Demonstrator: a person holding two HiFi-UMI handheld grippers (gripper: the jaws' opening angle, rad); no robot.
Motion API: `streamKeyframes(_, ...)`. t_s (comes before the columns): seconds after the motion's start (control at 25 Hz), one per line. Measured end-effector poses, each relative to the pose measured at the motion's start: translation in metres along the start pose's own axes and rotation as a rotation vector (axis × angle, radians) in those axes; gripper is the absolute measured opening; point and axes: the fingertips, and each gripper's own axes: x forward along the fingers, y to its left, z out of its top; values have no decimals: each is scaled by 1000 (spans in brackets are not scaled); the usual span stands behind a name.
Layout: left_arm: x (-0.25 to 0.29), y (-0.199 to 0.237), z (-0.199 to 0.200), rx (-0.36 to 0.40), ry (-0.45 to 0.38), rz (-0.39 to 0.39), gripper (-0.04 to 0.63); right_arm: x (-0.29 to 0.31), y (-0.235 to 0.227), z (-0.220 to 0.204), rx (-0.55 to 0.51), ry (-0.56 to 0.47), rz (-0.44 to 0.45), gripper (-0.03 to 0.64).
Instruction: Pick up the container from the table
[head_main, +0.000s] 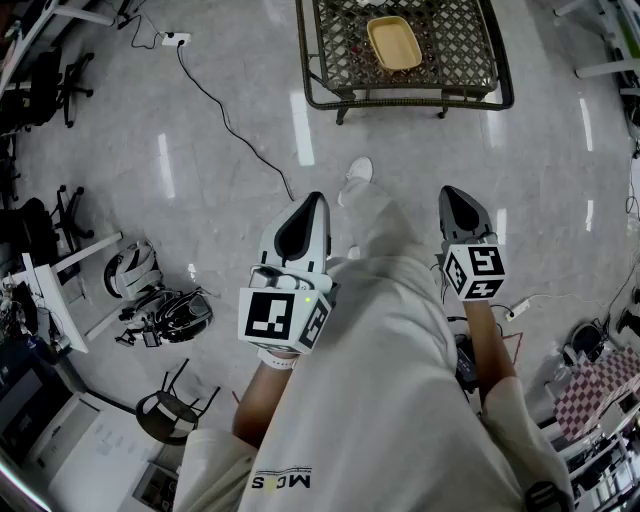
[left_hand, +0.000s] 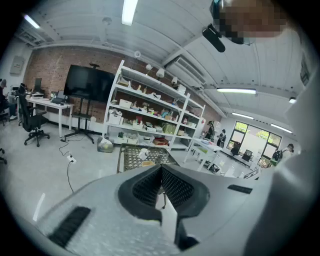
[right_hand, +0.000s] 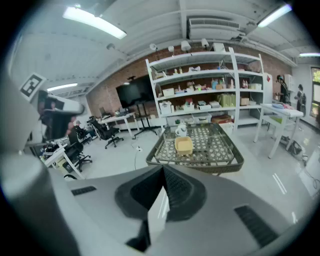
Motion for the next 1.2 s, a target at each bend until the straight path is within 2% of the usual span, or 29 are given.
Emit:
streamKeyframes(0.2,-62,-51,-28,42,-37,-43,25,-101,59,12,-64,-168,62,17)
streamKeyframes(0.36,-102,-86,-56,37,-23,-66,25,-163,84,5,-138,-218,63,17)
streamKeyframes(0.44,-111,-99,-62,42,-16,-78,25,-178,85,5,-127,-241,59,17)
streamKeyframes(0.6,-116,-119,-61,57,-16,-81,25,-187,82,5,-21,-257,106,17)
streamKeyframes(0.76,-105,-140,-53,70,-34,-72,25,-199,65,24,-64,-290,117,17)
streamKeyframes(1.04,-79,-145,-43,77,-54,-15,25,-194,39,36,-82,-305,148,17)
streamKeyframes(1.2,-66,-143,-46,66,-49,18,25,-179,23,37,-52,-289,163,17)
